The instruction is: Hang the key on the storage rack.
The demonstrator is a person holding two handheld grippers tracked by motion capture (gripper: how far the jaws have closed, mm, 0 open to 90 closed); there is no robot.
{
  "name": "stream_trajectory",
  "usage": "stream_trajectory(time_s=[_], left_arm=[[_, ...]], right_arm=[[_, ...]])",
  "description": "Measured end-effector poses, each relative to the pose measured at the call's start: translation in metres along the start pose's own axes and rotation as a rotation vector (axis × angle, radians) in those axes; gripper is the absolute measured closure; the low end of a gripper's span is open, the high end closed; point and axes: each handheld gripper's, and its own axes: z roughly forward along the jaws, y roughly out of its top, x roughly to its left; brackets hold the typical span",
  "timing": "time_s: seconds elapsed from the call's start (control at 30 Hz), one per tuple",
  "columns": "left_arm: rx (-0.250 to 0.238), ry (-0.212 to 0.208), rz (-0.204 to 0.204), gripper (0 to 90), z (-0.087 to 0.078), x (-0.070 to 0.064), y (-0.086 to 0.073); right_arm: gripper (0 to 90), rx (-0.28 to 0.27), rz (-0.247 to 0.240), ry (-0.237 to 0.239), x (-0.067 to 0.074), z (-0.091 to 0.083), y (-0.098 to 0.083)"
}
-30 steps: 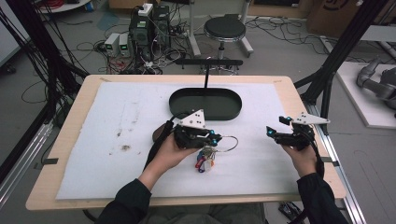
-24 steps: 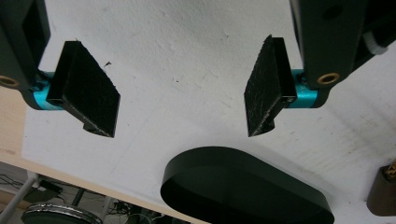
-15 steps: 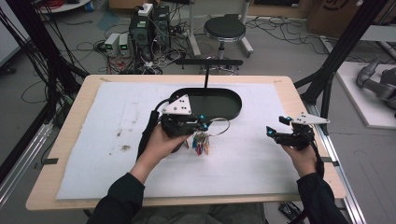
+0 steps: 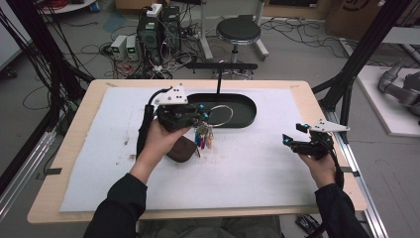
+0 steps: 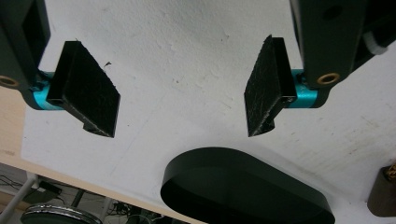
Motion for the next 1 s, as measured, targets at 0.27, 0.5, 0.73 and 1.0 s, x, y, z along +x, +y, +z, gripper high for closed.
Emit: stream_trajectory(time_s=[0.27,0.5,0.73,1.0], left_arm=[[-0.013,0.063,-0.019,86.4,-0.01,0.021,0.005],[-0.028,0.112,-0.033,86.4,-0.014,0.037,0.01],[-0.022,0.161,-0.043,86.4,-0.013,0.052,0.011],[-0.015,0.207,-0.065,86.4,-0.01,0.068,0.01]], right_arm=[[27.2,0.001,-0.001,-0.002,0.0,0.0,0.0],[27.2,0.002,0.002,-0.002,0.0,0.0,0.0],[27.2,0.003,0.002,-0.002,-0.001,0.001,0.0],[27.2,0.008,0.005,-0.001,-0.001,0.001,0.0]])
